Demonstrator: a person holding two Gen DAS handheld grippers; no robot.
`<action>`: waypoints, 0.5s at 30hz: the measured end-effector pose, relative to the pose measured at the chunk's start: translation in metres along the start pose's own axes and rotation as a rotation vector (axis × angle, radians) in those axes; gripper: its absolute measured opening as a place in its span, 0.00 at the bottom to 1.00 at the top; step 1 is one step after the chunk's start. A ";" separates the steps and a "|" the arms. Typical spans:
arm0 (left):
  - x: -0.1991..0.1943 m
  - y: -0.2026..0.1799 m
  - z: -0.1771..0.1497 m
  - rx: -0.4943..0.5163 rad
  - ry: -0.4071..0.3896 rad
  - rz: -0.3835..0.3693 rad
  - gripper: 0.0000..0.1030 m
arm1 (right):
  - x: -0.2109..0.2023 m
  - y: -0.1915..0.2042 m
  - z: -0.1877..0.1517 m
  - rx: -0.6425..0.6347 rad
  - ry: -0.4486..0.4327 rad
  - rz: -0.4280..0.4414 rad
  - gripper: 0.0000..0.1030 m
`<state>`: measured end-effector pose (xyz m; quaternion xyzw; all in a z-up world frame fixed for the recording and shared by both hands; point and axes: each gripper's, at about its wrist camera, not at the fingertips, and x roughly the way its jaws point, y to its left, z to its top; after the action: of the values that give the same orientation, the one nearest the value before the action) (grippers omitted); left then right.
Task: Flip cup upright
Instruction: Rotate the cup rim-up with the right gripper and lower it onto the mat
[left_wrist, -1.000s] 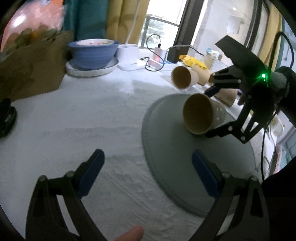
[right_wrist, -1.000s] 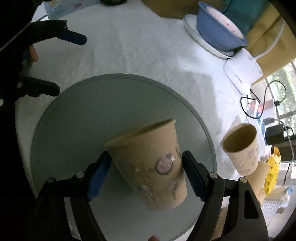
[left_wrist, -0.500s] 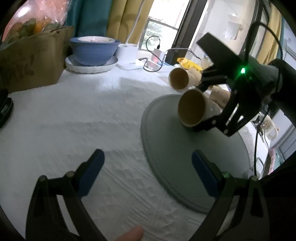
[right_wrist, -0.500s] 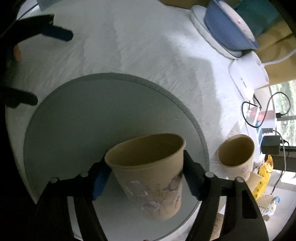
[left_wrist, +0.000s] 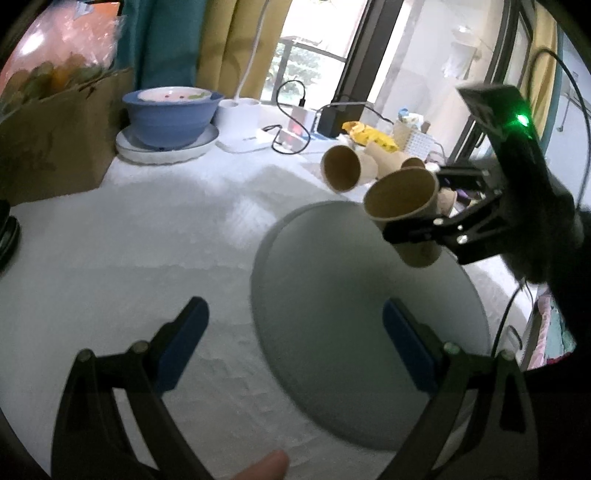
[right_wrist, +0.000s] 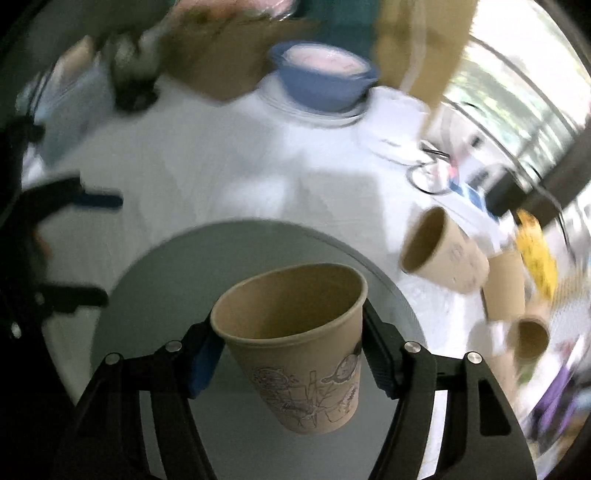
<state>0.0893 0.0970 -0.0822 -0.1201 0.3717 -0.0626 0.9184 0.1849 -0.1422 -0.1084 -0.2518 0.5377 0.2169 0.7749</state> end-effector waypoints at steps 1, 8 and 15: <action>0.001 -0.001 0.001 -0.002 0.002 -0.001 0.93 | -0.005 -0.002 -0.005 0.048 -0.041 0.006 0.69; 0.015 -0.010 0.014 -0.026 0.039 0.008 0.93 | -0.031 -0.024 -0.035 0.304 -0.275 0.009 0.69; 0.029 -0.023 0.029 -0.015 0.030 0.037 0.93 | -0.022 -0.034 -0.064 0.425 -0.345 0.031 0.69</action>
<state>0.1300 0.0737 -0.0754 -0.1193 0.3878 -0.0445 0.9129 0.1520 -0.2101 -0.1016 -0.0345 0.4349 0.1509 0.8871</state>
